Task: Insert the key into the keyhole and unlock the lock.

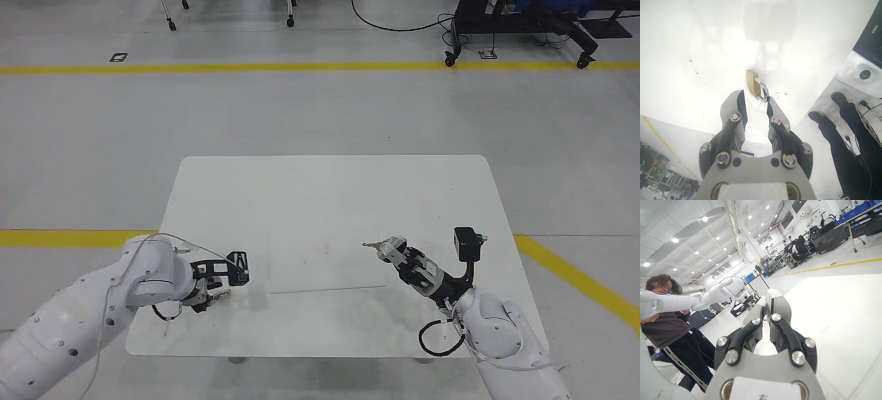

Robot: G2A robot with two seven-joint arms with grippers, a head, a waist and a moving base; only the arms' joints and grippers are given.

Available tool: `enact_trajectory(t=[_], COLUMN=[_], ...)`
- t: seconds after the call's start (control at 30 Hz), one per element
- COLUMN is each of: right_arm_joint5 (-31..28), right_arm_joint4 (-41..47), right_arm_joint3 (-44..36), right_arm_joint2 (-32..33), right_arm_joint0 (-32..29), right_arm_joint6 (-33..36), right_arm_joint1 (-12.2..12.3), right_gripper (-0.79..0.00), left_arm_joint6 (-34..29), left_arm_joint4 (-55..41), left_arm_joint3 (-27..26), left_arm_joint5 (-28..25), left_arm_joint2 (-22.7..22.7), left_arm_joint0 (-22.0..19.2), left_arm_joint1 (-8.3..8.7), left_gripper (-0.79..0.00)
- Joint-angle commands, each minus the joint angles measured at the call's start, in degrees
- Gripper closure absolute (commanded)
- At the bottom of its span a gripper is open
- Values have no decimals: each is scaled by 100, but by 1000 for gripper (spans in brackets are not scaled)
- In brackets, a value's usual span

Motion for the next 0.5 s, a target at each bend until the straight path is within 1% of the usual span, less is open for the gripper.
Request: enact_trajectory(t=[0.0,0.07,0.1,0.23,0.47], right_arm_joint5=[0,0,0,0,0], right_arm_joint4=[0,0,0,0,0], right_arm_joint3=[0,0,0,0,0], right_arm_joint2=[0,0,0,0,0], right_arm_joint0=[0,0,0,0,0], right_arm_joint6=[0,0,0,0,0], right_arm_joint1=[0,0,0,0,0], right_gripper=[0,0,0,0,0], left_arm_joint6=[-28,-34,-30,32,38], left_arm_joint4=[-24,-36,-51,-145,-234], left_arm_joint3=[81,173,212,338,456], left_arm_joint5=[29,36,32,-31,-36], left_arm_joint2=[95,185,229,417,698], left_arm_joint0=[-133,-240,-284,-431,-641], left_arm_joint1=[-18,-53,-72,-133,-188], left_gripper=[-209,-225,-215,-219,-231])
